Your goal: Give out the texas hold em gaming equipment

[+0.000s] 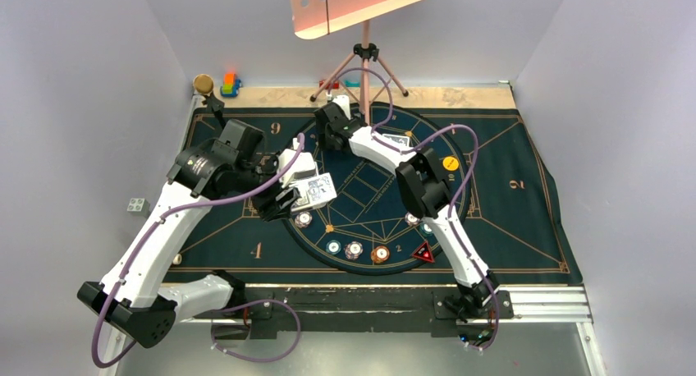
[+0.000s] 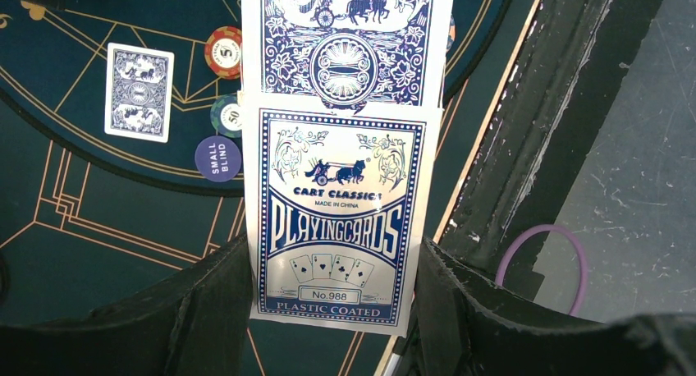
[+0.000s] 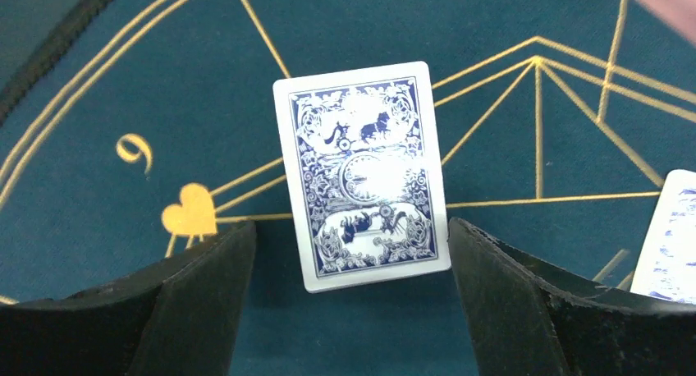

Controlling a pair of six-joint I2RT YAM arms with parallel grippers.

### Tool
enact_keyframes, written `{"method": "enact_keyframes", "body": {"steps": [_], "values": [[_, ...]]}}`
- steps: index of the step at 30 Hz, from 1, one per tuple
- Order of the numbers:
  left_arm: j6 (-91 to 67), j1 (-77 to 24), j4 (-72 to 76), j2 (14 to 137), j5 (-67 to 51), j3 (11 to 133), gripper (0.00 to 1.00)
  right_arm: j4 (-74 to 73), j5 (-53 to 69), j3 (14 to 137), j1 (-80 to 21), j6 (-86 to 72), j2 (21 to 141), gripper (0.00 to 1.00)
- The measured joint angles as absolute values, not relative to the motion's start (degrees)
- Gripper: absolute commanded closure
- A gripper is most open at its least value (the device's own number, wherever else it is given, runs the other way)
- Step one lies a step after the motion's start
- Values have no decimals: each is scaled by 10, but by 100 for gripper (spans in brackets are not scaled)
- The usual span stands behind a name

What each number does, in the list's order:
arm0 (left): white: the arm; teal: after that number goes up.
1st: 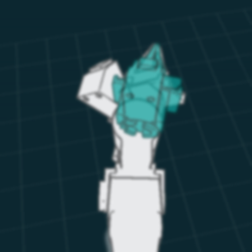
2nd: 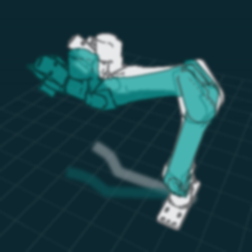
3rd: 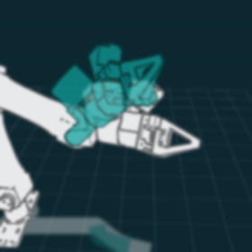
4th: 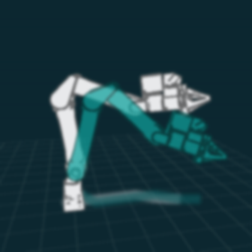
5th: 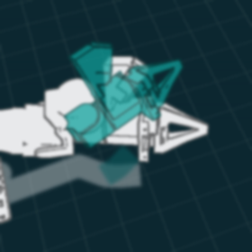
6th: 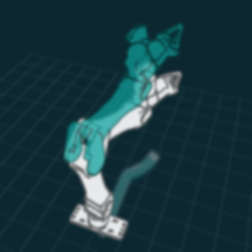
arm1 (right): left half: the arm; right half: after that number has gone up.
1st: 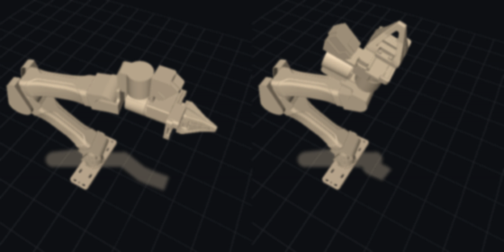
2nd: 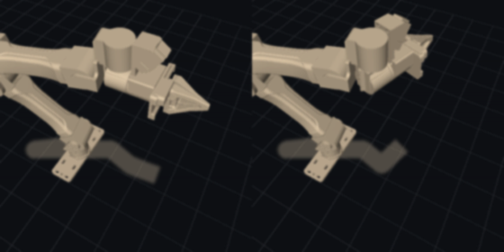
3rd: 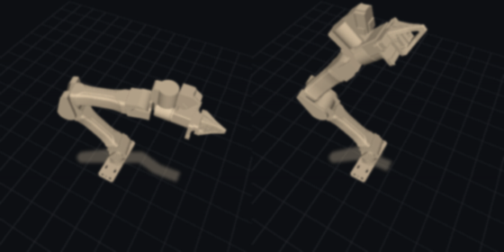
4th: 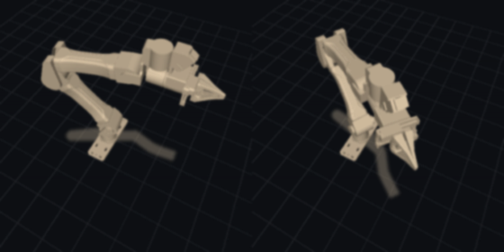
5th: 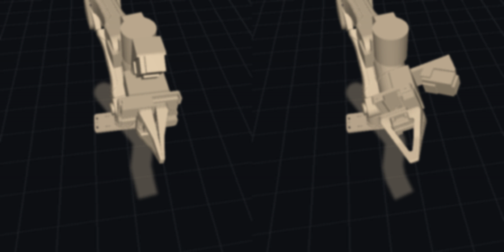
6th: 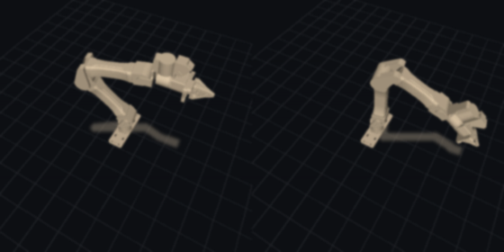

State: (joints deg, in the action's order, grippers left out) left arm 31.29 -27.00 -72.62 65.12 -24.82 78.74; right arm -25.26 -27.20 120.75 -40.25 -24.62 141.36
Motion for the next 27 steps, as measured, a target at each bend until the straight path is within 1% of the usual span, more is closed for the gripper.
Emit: {"method": "enact_keyframes", "body": {"steps": [10,14,19,22,27], "values": [[314,-266,-730,651,-249,787,100,-278,-259,1218,-387,-254,1422,10],[314,-266,-730,651,-249,787,100,-290,-235,1223,-384,-254,1422,8],[317,-266,-731,651,-249,787,100,-292,-209,1223,-380,-255,1422,9],[321,-266,-731,651,-249,787,100,-293,-199,1223,-378,-255,1422,14],[322,-266,-731,651,-248,787,100,-287,-200,1210,-376,-255,1416,32]]}}
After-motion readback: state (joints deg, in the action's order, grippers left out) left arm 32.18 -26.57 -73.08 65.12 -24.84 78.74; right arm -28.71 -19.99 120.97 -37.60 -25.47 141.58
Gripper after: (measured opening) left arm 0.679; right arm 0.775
